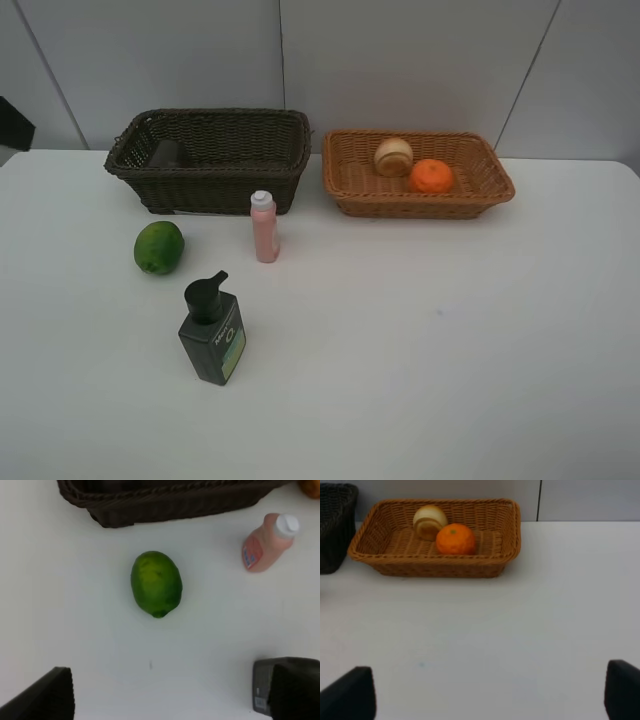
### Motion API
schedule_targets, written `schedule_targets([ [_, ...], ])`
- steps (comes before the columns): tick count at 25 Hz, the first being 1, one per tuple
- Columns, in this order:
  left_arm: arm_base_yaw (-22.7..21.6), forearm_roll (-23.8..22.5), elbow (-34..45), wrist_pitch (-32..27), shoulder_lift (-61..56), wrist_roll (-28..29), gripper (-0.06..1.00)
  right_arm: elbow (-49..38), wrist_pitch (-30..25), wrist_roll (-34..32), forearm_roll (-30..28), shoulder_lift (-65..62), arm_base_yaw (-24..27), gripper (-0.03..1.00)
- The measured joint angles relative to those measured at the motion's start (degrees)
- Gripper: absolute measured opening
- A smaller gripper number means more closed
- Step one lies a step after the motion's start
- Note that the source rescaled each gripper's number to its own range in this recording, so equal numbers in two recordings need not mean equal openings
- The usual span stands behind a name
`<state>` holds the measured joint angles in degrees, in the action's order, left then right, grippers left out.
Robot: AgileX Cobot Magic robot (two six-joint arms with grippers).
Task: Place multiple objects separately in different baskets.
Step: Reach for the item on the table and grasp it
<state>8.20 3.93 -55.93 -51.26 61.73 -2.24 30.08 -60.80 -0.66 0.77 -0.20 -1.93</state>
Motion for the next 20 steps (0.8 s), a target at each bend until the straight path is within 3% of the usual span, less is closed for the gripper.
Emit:
schedule_targets([
  [7,11.09,-12.01,-9.19,1.24,20.60,11.62,1.00,0.00,0.00,0.00,0.00,0.00,0.00,0.98],
  [20,19.66,-7.85,-33.85,2.68,48.03,24.26,1.00,0.00,0.00,0.00,0.00,0.00,0.00,0.98],
])
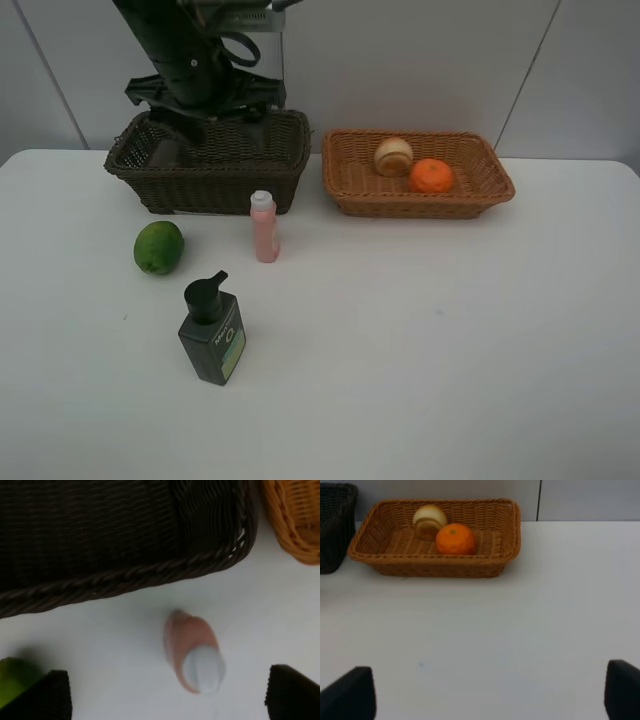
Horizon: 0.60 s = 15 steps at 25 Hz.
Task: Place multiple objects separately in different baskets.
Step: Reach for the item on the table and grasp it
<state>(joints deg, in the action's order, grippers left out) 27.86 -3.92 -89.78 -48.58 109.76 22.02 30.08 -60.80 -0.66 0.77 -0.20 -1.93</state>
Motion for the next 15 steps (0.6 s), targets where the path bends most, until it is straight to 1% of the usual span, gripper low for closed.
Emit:
schedule_targets([
  [4,1.23,0.14,-3.09,0.06,4.29,4.98,1.00,0.00,0.00,0.00,0.00,0.00,0.00,0.98],
  [10,3.57,-0.06,-3.30,0.30,8.18,10.34,1.00,0.00,0.00,0.00,0.00,0.00,0.00,0.98],
  [15,5.21,-0.21,-3.30,0.24,9.21,11.31,1.00,0.00,0.00,0.00,0.00,0.00,0.00,0.98],
])
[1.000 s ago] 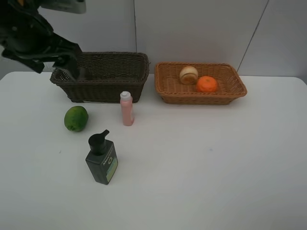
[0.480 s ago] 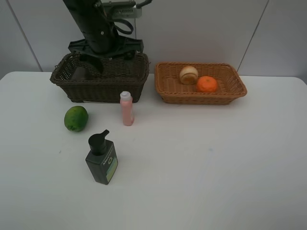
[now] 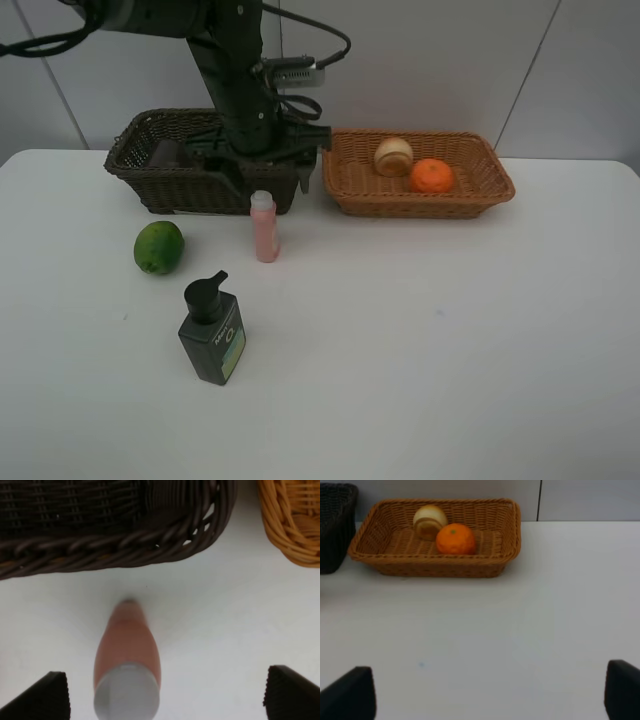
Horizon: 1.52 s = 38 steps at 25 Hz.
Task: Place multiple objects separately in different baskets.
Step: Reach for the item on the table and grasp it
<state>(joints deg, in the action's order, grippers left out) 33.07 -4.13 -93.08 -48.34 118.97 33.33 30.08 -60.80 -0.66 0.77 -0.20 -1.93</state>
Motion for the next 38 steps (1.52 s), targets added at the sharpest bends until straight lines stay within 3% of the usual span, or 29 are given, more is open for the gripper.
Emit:
schedule_targets([
  [8,0.20,-1.95,3.42,1.26,0.13,2.07,1.00,0.00,0.00,0.00,0.00,0.00,0.00,0.98],
  [23,-0.93,-2.85,11.08,14.84,0.13,1.88,1.00,0.00,0.00,0.00,0.00,0.00,0.00,0.98],
  [32,-0.93,-1.89,11.30,15.91,2.14,1.88,0.98,0.00,0.00,0.00,0.00,0.00,0.00,0.98],
  [34,-0.93,-1.89,11.30,15.91,2.14,1.88,0.86,0.00,0.00,0.00,0.00,0.00,0.00,0.98],
  [35,-0.93,-1.89,11.30,15.98,2.15,1.88,0.72,0.00,0.00,0.00,0.00,0.00,0.00,0.98],
  [36,-0.93,-1.89,11.30,15.98,2.20,1.88,0.58,0.00,0.00,0.00,0.00,0.00,0.00,0.98],
  [38,-0.93,-1.97,11.30,15.98,2.20,1.88,0.16,0.00,0.00,0.00,0.00,0.00,0.00,0.98],
])
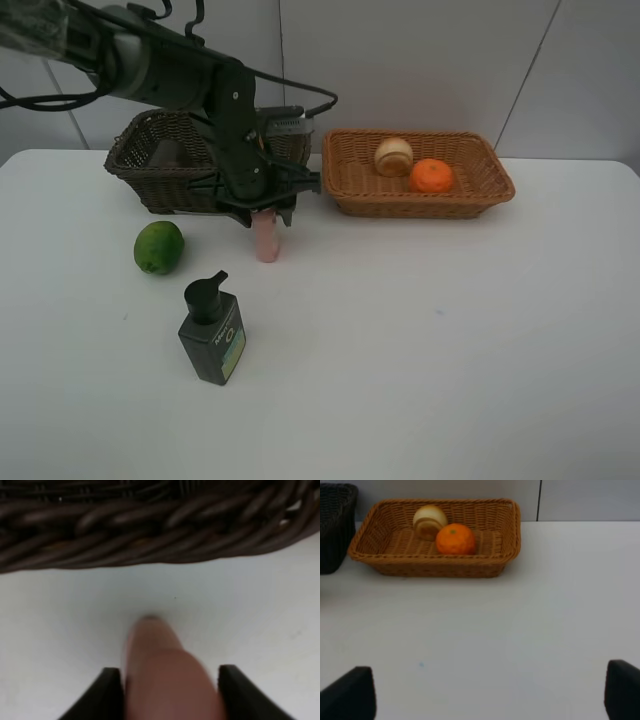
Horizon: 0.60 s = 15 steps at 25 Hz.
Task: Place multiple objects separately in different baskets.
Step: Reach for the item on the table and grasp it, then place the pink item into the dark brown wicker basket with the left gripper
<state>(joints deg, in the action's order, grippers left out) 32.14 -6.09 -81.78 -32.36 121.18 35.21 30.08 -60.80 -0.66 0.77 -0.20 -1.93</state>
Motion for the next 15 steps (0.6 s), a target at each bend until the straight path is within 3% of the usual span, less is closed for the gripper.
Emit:
schedule_targets([
  [1,0.00,0.01,0.00,0.04,0.00,0.00,0.00,0.00,0.00,0.00,0.00,0.00,0.00,0.98],
  [15,0.00,0.07,0.00,0.12,0.00,0.00,0.02,0.00,0.00,0.00,0.00,0.00,0.00,0.98],
])
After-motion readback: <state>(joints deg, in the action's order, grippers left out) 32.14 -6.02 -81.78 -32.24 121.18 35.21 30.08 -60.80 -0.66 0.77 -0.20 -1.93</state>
